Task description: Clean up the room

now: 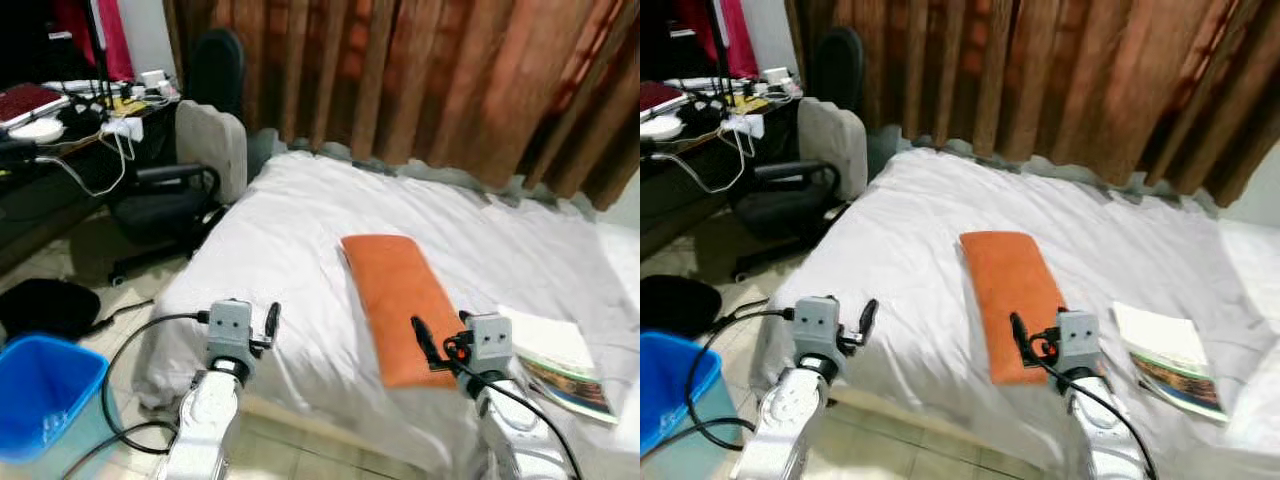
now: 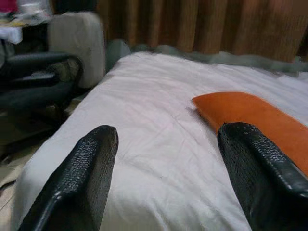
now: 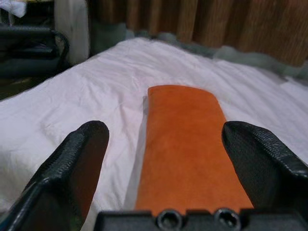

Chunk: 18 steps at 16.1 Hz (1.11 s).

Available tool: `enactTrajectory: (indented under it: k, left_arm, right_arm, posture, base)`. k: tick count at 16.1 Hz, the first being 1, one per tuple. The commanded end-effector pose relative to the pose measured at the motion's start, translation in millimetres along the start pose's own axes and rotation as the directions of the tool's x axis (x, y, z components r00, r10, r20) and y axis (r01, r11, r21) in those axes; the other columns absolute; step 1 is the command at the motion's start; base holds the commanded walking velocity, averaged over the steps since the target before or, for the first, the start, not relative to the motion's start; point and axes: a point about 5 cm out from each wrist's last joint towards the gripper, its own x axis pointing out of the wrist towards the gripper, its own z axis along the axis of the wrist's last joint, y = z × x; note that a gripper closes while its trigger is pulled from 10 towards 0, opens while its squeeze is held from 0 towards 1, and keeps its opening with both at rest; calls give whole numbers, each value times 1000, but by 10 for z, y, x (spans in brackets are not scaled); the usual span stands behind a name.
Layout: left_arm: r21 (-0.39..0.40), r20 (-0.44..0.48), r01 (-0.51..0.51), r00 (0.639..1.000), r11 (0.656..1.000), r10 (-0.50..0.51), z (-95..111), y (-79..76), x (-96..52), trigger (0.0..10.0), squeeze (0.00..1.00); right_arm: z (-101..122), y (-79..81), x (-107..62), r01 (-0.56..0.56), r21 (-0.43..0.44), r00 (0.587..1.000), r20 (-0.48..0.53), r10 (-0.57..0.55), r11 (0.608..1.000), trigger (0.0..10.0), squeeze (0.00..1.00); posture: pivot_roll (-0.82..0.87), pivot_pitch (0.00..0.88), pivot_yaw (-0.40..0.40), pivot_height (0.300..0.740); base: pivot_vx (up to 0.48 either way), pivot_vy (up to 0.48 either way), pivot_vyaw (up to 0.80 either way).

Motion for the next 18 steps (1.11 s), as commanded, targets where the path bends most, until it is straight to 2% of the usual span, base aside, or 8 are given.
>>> enactTrajectory:
  k: [1, 4, 6, 9, 11, 13, 15, 18]
  left_arm:
    - [5, -5, -6, 1000, 1000, 6, 14, 29, 20, 10000, 0]
    - [31, -3, 11, 1000, 999, -11, 27, 46, 39, 10000, 0]
    - [100, -13, 37, 999, 994, -35, 21, 21, 79, 10000, 0]
    - [74, 18, 74, 997, 995, -75, 94, 8, 108, 10000, 0]
    - [88, -44, 154, 988, 984, -151, 2, 11, 113, 10000, 0]
    - [98, -70, 197, 979, 976, -190, -35, 9, 136, 10000, 0]
    - [67, -100, 221, 972, 973, -214, -61, 8, 219, 10000, 0]
    - [90, -84, 267, 962, 959, -260, -17, -116, 279, 10000, 0]
  right_arm:
    - [23, -6, 29, -10, -13, 1000, 2, 10, 1000, 10000, 0]
    - [-4, -10, 19, -6, -9, 1000, 1, 6, 1000, 10000, 0]
    - [-21, 2, 11, -5, -4, 1000, -1, 5, 1000, 10000, 0]
    - [-12, -1, 13, 13, 0, 1000, 13, -13, 1000, 10000, 0]
    - [-35, -166, -101, 178, -21, 984, 10, -177, 984, 10000, 0]
    - [-91, -258, -216, 270, -83, 962, -7, -271, 959, 10000, 0]
    - [-159, -284, -312, 321, -130, 945, -23, -326, 938, 10000, 0]
    - [-208, -238, -402, 320, -92, 946, -26, -324, 943, 10000, 0]
  posture:
    - [124, 0, -109, 740]
    - [116, 0, -95, 740]
    - [111, 0, -88, 740]
    - [103, 0, -76, 740]
    - [87, 0, -40, 740]
    - [68, 0, -3, 740]
    - [34, 6, 15, 740]
    - [20, 16, 16, 740]
  base:
    - [266, -398, 0]
    - [291, -377, 0]
    - [0, 0, 0]
    - [236, 84, 0]
    - [397, 268, 0]
    - [0, 0, 0]
    - [0, 0, 0]
    - [0, 0, 0]
